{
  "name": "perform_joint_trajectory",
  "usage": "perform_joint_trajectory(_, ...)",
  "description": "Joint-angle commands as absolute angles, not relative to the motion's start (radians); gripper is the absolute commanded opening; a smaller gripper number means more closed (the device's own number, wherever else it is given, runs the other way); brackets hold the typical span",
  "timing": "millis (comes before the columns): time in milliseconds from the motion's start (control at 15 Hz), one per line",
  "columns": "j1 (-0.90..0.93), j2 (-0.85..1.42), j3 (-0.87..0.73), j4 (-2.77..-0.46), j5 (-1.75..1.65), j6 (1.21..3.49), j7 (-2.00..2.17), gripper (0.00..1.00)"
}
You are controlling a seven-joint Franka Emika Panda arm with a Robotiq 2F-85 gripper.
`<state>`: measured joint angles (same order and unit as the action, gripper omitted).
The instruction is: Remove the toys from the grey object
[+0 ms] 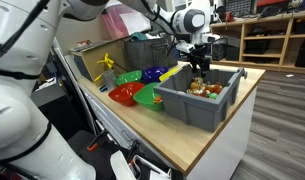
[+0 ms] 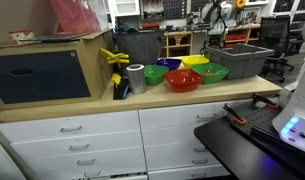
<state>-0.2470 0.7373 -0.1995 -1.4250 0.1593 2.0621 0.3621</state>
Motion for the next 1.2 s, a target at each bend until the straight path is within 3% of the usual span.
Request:
perform_joint_trajectory(0, -0.262, 0.75, -0.176, -1.405, 0.198, 2.061, 0.351, 1.0)
perform_joint_trajectory(1133, -0.305, 0.708, -0.208, -1.542, 0.158, 2.12, 0.212, 1.0)
